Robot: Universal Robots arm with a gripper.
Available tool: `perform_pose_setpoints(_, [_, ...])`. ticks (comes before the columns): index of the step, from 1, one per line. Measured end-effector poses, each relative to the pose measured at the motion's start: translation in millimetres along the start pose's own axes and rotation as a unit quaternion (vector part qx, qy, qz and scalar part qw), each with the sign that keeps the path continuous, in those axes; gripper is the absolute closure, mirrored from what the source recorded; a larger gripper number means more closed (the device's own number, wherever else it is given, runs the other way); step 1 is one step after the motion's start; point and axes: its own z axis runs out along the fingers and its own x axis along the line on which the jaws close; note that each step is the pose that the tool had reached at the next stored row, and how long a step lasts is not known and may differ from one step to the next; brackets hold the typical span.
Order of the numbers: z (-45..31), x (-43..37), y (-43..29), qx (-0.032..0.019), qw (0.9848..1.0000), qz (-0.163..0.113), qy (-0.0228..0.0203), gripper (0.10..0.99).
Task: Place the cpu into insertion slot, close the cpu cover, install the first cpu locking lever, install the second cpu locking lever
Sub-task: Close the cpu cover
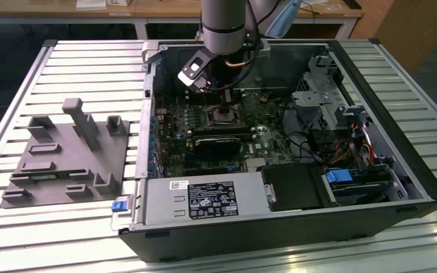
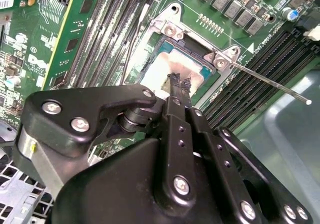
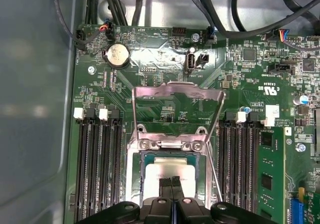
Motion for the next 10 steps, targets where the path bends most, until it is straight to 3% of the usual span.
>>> perform_pose_setpoints(10, [-7.3,-0.1,1.1,0.0003,1.0,0.001,0.0,0.969])
